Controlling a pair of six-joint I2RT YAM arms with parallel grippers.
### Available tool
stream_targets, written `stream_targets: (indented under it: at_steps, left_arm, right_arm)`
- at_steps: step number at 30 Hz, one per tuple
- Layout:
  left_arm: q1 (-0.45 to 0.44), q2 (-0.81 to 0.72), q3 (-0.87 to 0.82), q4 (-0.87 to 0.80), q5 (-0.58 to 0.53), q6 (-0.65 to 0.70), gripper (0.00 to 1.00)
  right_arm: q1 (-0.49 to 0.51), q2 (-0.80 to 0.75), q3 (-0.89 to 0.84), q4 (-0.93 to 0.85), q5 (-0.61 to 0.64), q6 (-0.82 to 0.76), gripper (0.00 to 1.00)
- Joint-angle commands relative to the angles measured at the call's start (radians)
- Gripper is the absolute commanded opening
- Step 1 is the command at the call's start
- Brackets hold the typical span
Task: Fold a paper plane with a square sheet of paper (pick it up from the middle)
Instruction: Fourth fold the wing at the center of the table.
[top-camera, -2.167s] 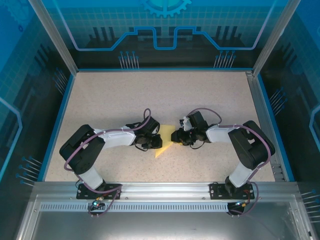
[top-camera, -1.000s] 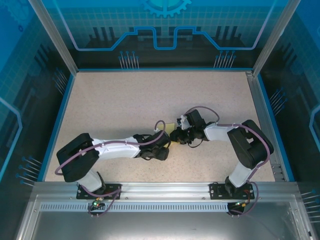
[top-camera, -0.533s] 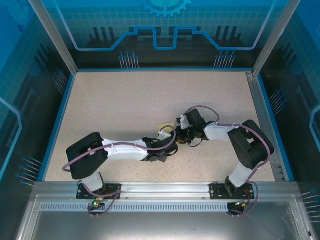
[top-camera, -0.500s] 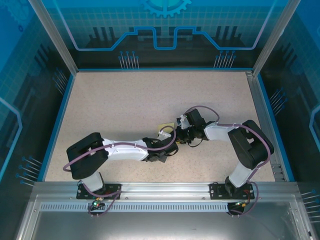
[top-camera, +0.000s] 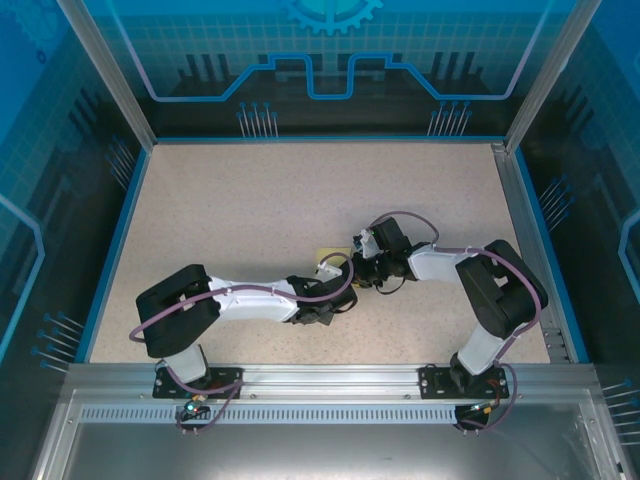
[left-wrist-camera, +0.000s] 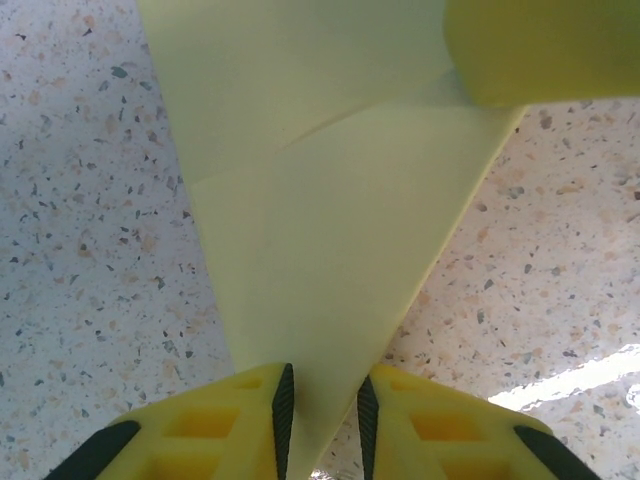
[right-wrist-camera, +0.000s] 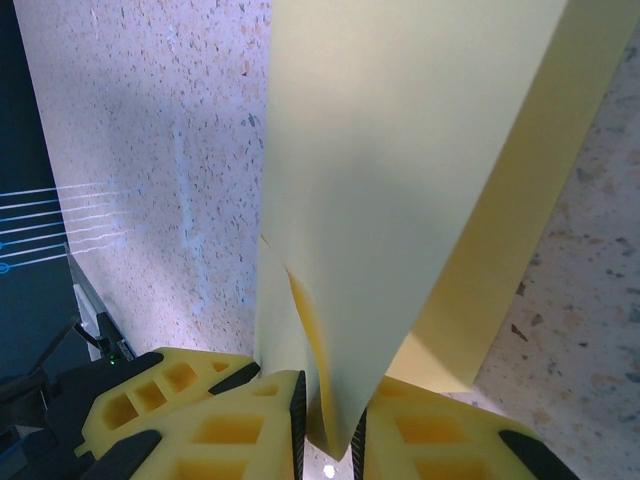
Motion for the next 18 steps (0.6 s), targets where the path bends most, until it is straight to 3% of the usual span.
stream_targets:
  at_steps: [1,13,18]
  left_arm:
    - [-0.008,0.010,0.017,-0.015,-0.029,0.001,0.23]
    - [-0.002,-0.016,-0.010,0.021,-0.011,0.002,0.10]
    - [0.041,-0.073,-0.064,0.096,0.089,0.009,0.07]
  right_arm:
    - [0.015,-0.028,0.014,-0.023,-0.002,-0.001,0.21]
    - [0.013,-0.052,0.020,-0.048,0.009,-0.012,0.22]
    - [0.001,-0.100,0.020,-0.093,0.031,-0.036,0.25]
